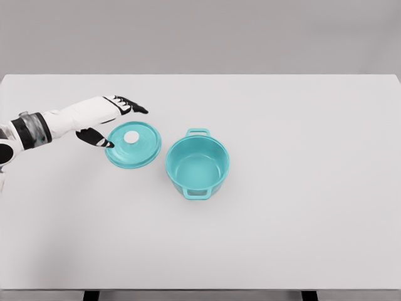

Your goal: Cover the pot with left arm

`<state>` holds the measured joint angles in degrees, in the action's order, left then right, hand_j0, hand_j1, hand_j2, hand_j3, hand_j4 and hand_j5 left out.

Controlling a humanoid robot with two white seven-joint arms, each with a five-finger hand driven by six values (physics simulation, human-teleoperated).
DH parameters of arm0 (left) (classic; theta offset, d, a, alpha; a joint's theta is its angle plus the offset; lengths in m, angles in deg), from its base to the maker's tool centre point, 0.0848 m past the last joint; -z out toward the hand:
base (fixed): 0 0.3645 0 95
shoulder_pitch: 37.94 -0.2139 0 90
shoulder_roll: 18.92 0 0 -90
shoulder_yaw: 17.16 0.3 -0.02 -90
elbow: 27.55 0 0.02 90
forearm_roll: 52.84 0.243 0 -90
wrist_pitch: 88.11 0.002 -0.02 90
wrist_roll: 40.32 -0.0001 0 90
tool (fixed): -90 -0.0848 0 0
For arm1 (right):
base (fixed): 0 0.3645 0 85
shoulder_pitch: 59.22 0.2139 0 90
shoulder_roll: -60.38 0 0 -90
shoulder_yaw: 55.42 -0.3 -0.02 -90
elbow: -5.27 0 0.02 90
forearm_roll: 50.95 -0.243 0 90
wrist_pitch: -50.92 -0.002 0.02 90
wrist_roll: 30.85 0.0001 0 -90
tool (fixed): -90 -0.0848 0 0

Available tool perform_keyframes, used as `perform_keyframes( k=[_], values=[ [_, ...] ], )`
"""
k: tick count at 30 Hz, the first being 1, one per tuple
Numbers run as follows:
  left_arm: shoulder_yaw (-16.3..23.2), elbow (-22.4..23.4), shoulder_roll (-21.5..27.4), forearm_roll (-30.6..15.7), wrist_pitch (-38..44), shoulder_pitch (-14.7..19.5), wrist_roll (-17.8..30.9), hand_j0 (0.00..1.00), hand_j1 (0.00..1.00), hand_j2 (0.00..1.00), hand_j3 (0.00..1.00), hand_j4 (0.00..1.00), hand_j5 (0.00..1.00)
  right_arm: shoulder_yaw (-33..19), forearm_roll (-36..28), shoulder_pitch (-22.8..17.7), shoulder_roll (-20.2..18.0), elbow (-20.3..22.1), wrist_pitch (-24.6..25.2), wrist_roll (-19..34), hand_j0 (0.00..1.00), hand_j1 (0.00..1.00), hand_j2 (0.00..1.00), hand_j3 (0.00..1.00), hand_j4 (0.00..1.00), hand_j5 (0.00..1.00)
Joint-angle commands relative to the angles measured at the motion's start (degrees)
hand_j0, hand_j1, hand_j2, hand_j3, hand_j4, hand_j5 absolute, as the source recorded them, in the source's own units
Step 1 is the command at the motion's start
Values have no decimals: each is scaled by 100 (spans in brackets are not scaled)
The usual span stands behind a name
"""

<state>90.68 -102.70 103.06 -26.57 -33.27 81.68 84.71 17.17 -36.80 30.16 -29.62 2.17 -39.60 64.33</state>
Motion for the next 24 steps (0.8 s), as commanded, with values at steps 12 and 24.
perform_keyframes(
  k=[12,24],
  values=[
    [185,10,-8,1,16,0,-3,82,82,82,82,82,82,0,1,-9,0,-6,0,1,100,100,100,100,100,100],
    [229,212,-43,107,16,18,-3,74,74,74,74,74,74,0,1,-9,0,2,0,1,100,100,100,100,100,100]
  ],
)
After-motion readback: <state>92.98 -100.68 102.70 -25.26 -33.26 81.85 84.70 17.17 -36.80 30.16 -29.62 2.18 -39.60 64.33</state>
